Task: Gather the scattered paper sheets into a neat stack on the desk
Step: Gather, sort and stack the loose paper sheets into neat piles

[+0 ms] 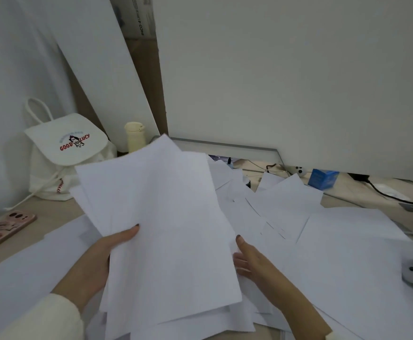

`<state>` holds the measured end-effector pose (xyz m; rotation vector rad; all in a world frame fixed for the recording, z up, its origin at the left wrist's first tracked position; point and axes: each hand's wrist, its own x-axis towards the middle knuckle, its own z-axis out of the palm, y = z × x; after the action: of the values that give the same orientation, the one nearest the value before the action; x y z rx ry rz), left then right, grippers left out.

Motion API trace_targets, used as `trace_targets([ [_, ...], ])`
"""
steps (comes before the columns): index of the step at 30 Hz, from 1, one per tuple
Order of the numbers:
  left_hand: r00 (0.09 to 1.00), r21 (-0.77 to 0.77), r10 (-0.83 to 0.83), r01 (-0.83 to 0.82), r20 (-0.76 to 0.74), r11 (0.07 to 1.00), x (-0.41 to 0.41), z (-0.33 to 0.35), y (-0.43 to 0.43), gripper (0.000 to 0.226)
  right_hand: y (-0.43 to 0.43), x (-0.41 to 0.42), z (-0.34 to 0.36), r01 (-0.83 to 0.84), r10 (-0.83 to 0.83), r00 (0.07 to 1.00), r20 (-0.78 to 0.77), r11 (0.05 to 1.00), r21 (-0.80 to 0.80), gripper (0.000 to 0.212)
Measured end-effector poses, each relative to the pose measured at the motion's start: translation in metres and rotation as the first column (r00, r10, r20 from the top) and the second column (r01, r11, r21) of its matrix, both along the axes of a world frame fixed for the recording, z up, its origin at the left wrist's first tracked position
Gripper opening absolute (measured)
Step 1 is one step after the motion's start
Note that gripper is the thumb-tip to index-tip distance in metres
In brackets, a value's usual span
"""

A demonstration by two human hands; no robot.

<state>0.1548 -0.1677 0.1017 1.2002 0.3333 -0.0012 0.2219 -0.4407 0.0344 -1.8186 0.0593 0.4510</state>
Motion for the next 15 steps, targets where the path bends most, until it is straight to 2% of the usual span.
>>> trace_targets([
  [2, 0.997, -0.007, 0.003, -0.002, 0.083, 1.0, 0.007, 0.009, 0.001, 0.021, -0.001, -0.003, 0.0, -0.067, 0.068, 0.998, -0.013, 0.996, 0.061, 0.097],
  [4, 0.99, -0.046, 0.005, 0.002, 0.144, 0.999, 0.01, 0.017, 0.0, 0.027, 0.0, -0.005, 0.007, -0.095, 0.096, 0.995, -0.013, 0.992, 0.082, 0.066],
  [6, 0.984, -0.086, 0.015, 0.0, 0.179, 0.996, 0.009, 0.017, 0.004, 0.026, 0.003, -0.007, 0.015, -0.127, 0.149, 0.987, -0.059, 0.95, 0.285, 0.041],
  [8, 0.985, -0.112, 0.062, -0.044, 0.162, 0.993, 0.006, 0.015, 0.007, 0.023, 0.003, -0.012, 0.027, -0.098, 0.182, 0.976, -0.115, 0.852, 0.514, 0.037],
  [10, 0.987, -0.134, 0.107, -0.09, 0.124, 0.987, 0.004, 0.006, 0.012, 0.026, 0.001, -0.014, 0.04, -0.08, 0.133, 0.99, -0.047, 0.804, 0.589, 0.033],
  [12, 0.989, -0.155, 0.118, -0.103, 0.09, 0.982, 0.001, -0.003, 0.016, 0.026, -0.004, -0.011, 0.055, -0.013, -0.03, 0.996, 0.08, 0.875, 0.484, 0.023],
  [15, 0.989, -0.139, 0.137, -0.127, 0.062, 0.982, -0.001, -0.018, 0.021, 0.022, -0.012, 0.0, 0.075, 0.176, -0.208, 0.916, 0.343, 0.977, 0.122, 0.014],
])
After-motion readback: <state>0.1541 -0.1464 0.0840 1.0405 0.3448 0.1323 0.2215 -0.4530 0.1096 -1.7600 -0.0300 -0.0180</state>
